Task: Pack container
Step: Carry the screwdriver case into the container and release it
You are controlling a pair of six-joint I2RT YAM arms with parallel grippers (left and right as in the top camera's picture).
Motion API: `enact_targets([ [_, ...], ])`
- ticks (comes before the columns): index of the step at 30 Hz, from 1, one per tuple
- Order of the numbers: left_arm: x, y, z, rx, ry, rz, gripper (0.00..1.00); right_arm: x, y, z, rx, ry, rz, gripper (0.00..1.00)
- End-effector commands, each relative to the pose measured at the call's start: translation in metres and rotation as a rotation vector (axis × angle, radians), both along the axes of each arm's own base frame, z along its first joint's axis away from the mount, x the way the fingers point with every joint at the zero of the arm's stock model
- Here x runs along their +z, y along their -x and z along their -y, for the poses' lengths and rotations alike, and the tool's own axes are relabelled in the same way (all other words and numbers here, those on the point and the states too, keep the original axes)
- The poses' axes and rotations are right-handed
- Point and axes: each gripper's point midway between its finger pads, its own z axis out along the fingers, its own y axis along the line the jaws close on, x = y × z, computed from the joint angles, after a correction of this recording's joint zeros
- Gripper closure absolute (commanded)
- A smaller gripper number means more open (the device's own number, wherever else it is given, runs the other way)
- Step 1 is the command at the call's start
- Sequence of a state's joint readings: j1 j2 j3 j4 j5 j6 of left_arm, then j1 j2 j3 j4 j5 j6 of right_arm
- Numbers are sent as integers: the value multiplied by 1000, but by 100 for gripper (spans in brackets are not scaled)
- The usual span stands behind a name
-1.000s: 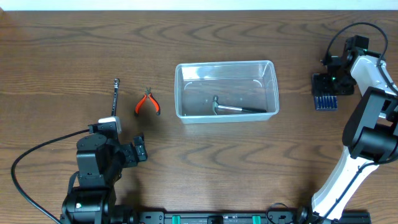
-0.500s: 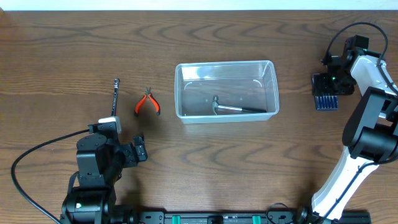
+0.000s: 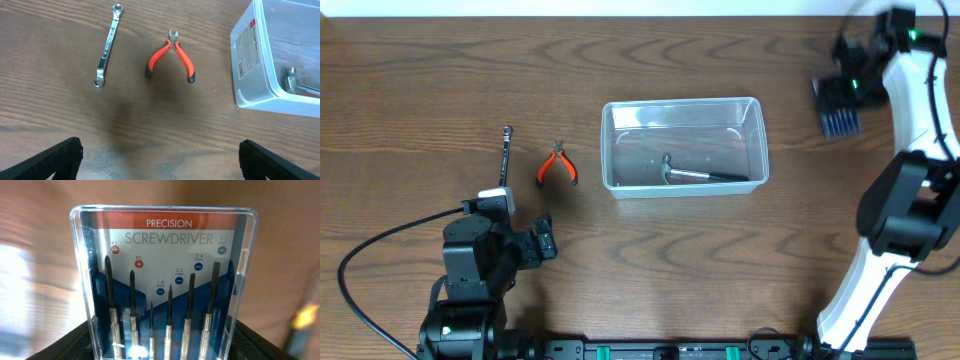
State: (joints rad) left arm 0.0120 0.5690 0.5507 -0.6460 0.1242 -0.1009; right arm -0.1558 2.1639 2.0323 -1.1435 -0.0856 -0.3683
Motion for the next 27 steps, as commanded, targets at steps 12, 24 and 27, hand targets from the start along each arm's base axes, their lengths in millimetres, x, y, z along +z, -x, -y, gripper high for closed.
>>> enact_targets([
  [12, 10, -3, -2, 6, -5, 25, 2, 36, 72, -240, 1150, 113, 24, 99],
  [24, 10, -3, -2, 6, -5, 25, 2, -62, 75, -239, 1163, 91, -150, 92],
  [27, 10, -3, -2, 6, -5, 25, 2, -71, 75, -236, 1155, 79, -165, 86],
])
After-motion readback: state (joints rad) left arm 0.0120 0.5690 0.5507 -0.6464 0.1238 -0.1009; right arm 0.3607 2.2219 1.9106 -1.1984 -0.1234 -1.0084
